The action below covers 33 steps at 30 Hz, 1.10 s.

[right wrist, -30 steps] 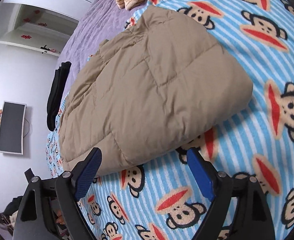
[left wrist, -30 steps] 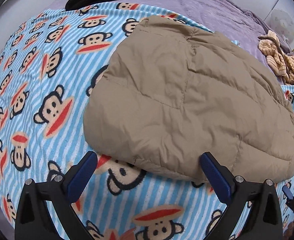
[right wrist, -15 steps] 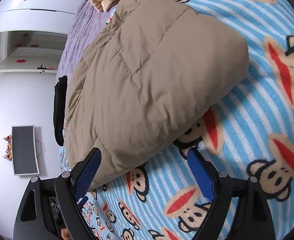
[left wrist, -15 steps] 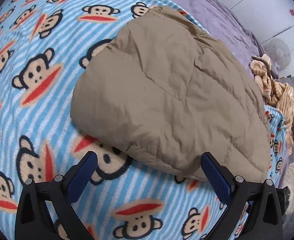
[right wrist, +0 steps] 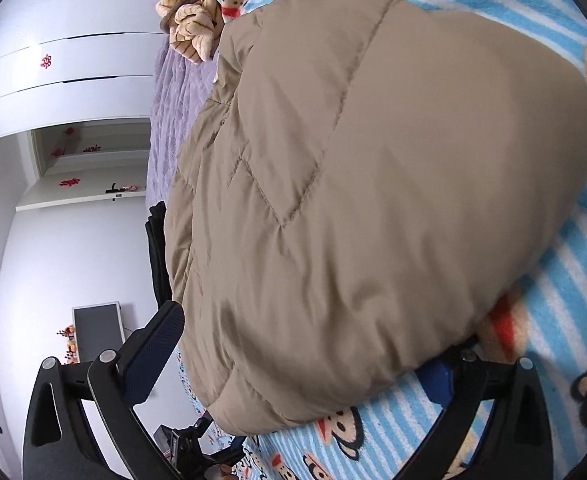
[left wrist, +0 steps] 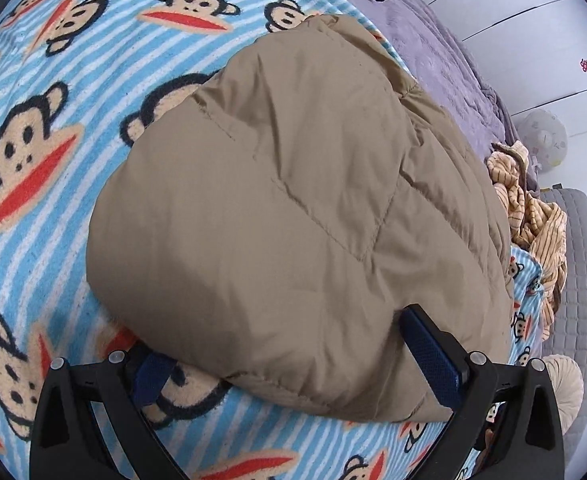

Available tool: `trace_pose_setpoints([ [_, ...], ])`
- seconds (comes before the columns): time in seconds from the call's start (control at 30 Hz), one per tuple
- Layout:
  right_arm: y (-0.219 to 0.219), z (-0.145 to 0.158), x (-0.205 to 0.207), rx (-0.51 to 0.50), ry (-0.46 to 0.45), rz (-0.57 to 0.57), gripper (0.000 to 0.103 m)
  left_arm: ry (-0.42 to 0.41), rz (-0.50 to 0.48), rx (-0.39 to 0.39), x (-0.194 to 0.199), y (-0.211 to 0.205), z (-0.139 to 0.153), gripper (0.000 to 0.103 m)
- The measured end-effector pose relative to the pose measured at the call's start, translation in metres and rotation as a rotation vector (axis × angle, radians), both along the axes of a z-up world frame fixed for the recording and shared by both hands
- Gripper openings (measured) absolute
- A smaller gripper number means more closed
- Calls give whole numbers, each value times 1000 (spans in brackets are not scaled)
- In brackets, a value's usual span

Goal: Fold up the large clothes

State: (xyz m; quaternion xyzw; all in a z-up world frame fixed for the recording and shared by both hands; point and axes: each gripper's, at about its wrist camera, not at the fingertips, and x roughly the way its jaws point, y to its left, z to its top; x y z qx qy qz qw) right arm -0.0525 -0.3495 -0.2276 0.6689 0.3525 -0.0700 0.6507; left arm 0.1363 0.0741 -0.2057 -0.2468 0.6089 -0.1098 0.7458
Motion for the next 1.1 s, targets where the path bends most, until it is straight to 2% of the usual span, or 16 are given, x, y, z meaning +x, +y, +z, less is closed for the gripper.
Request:
trace_pose_setpoints([
  [0.17,2,-13,15,26,31,38,103,0,72,-23,21,-2,-15,103],
  [0.27,3,-21,27,42,40,70,103,-18,107,-5,30,-9,-15,103],
  [0.3,3,-23,31,38,41,78,103,-22,121,0,31,-8,-14,100],
  [0.33,4,-24,35,35,43,85,103,-33,137,6,31,-7,-12,80],
  [0.37,4,-24,37,34,45,88,103,-47,136,7,32,-8,-9,67],
  [0.4,4,-25,38,36,46,87,103,-66,120,1,32,-7,-5,42],
  [0.43,4,-25,38,42,43,82,103,-88,95,16,32,-7,1,31],
  [0.47,4,-26,36,54,34,74,102,-121,58,60,31,-11,9,27],
  [0.5,4,-27,33,65,28,63,93,-160,16,105,29,-16,18,25],
  [0.53,4,-28,29,73,37,55,69,-201,-31,154,26,-23,26,24],
  [0.6,4,-35,23,108,43,44,48,-257,-100,219,18,-33,38,22],
  [0.7,5,-31,15,107,18,32,32,-285,-128,228,10,-30,50,22],
  [0.9,15,-9,-1,58,-14,72,28,-323,-202,258,-20,-22,67,21],
  [1.1,34,6,-37,26,12,86,28,-309,-275,264,-72,-5,79,21],
])
